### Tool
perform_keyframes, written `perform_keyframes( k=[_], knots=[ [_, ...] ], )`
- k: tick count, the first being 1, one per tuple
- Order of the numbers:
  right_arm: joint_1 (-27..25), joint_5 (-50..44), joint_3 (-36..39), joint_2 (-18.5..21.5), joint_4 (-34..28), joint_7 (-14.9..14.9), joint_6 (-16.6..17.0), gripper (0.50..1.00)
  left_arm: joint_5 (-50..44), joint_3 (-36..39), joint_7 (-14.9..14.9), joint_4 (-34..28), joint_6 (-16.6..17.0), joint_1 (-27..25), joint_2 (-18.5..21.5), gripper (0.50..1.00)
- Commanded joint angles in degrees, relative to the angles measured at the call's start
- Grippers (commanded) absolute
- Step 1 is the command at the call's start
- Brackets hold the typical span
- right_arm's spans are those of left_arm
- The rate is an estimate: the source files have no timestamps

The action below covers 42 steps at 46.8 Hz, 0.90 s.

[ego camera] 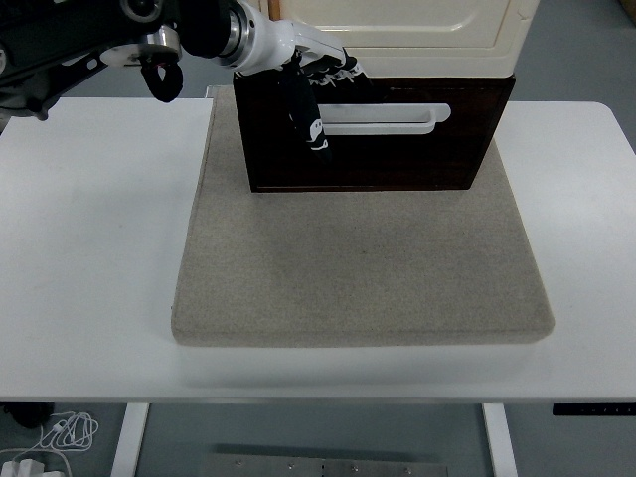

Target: Open the drawer under the combination cabinet

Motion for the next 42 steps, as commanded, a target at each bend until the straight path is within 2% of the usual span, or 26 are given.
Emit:
perform_keyframes(
  k=[1,26,33,42],
  knots=[
    [0.00,0.00,0.00,0.00,-0.03,0.00,0.00,0.928,-0.01,0.23,-0.01,0.08,0.08,0.22,-0.77,1.000],
    [0.00,0.00,0.00,0.00,-0.03,0.00,0.00,0.928,0.08,0.23,-0.01,2.80,0.43,-0.04,-3.23,1.000],
    [0.00,0.00,0.00,0.00,-0.03,0.00,0.00,0.928,0.16,0.23,-0.01,4.30,0.52,0.31,-5.51,1.000],
    [0.00,0.00,0.00,0.00,-0.03,0.00,0.00,0.928,0.16,0.15,-0.01,4.30,0.78,0.31,-5.78,1.000]
  ],
)
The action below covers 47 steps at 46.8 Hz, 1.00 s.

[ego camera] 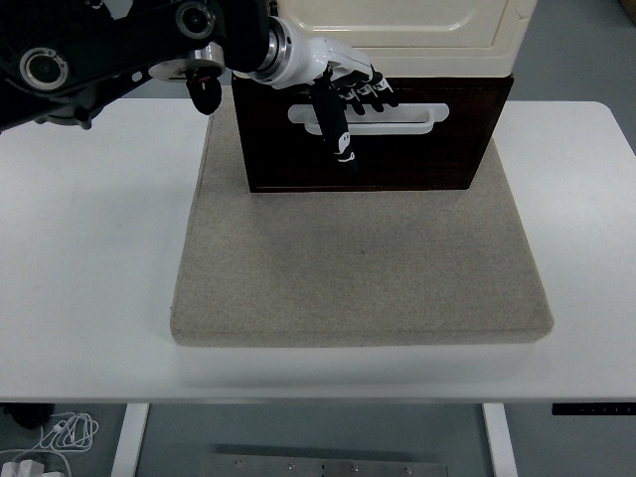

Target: Open the drawer under the combination cabinet

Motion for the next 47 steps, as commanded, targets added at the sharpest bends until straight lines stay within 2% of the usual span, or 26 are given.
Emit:
perform_keyframes(
  k=[1,14,47],
  knots=[
    [0.00,0.00,0.00,0.00,0.07,0.00,0.00,0.928,0.00,0.02,0.00,0.01,0.01,0.01,-0.01,1.000],
    [0.00,0.00,0.00,0.00,-0.01,0.00,0.00,0.928,-0.09,0.02,0.00,0.45,1.68,0.36,-0.71,1.000],
    [0.00,0.00,0.00,0.00,-0.01,0.00,0.00,0.928,-0.09,0.29,0.00,1.41,2.64,0.71,-2.21,1.000]
  ],
)
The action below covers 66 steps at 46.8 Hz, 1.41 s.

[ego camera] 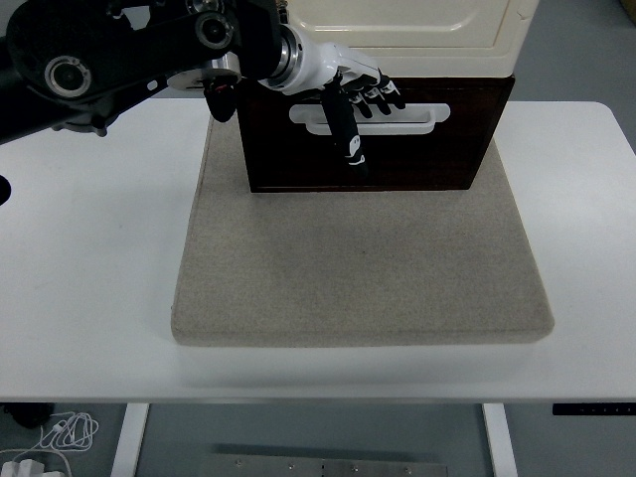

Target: Open the drawer under the combination cabinet

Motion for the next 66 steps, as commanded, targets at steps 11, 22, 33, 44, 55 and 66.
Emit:
perform_keyframes(
  k=[11,22,33,44,55,66],
  knots=[
    [0.00,0.00,0.00,0.00,-0.02,0.00,0.00,0.928,0.00,0.00,0.00,0.69,0.61,0.72,-0.33,1.000],
    [0.00,0.00,0.00,0.00,0.07,0.00,0.00,0.928,0.09,0.00,0.00,1.04,1.04,1.16,-0.86,1.000],
    [0.00,0.00,0.00,0.00,-0.02,0.00,0.00,0.928,0.09,0.00,0.00,1.13,1.13,1.25,-1.30,1.000],
    [0.00,0.00,0.00,0.00,-0.02,0.00,0.00,0.928,0.09,0.00,0.00,1.04,1.13,1.33,-1.39,1.000],
    [0.00,0.00,0.00,0.00,0.07,0.00,0.00,0.928,0.09,0.09,0.00,1.04,1.13,2.04,-2.09,1.000],
    [0.00,0.00,0.00,0.00,-0.02,0.00,0.00,0.928,0.09,0.09,0.00,1.04,1.13,2.13,-2.18,1.000]
  ],
)
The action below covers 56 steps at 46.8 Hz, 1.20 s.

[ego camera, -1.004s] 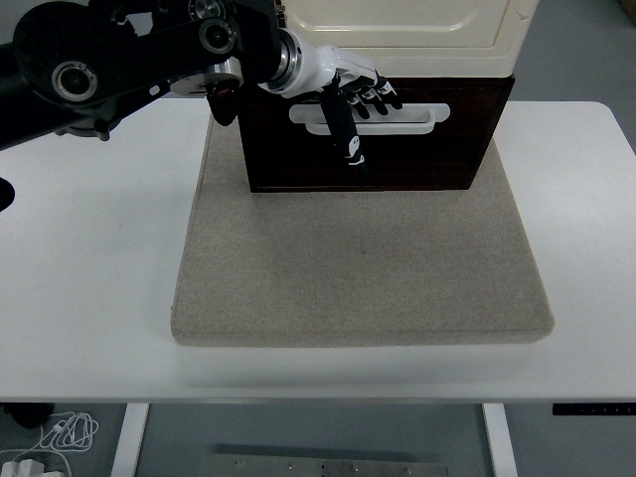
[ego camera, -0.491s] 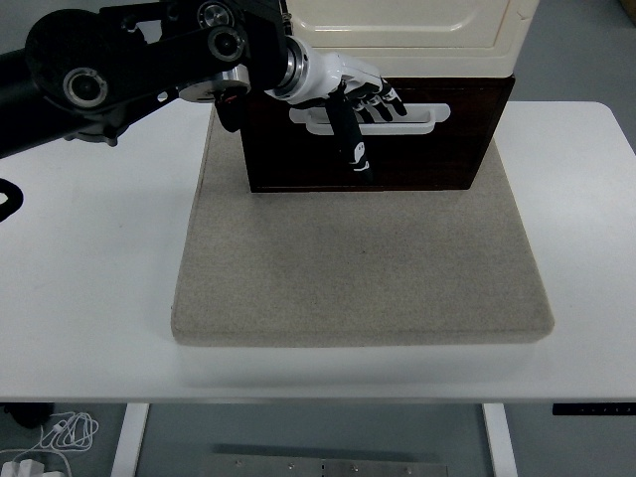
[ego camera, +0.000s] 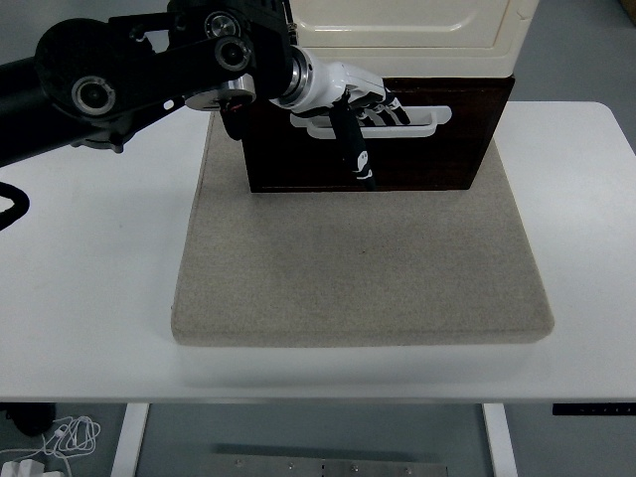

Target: Open the drawer under the combination cabinet

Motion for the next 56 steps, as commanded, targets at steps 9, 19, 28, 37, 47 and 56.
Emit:
perform_keyframes(
  k=[9,19,28,37,47,56],
  knots=[
    [0.00,0.00,0.00,0.00,0.07,0.00,0.00,0.928,-0.01,-0.01,0.00,-0.12,-0.09,-0.08,0.00,1.000],
    [0.00,0.00,0.00,0.00,-0.02,0.00,0.00,0.928,-0.19,-0.01,0.00,-0.64,-0.62,0.10,0.00,1.000],
    [0.00,0.00,0.00,0.00,-0.02,0.00,0.00,0.928,-0.19,-0.01,0.00,-0.73,-0.97,0.01,0.08,1.000],
    [0.00,0.00,0.00,0.00,-0.02,0.00,0.00,0.928,-0.63,-0.09,0.00,-0.82,-1.50,-0.08,0.17,1.000],
    [0.00,0.00,0.00,0.00,-0.02,0.00,0.00,0.928,-0.98,-0.09,0.00,-1.61,-1.68,-0.17,0.70,1.000],
    [0.00,0.00,0.00,0.00,-0.02,0.00,0.00,0.928,-1.16,-0.18,0.00,-2.84,-2.29,-0.17,1.14,1.000]
  ],
)
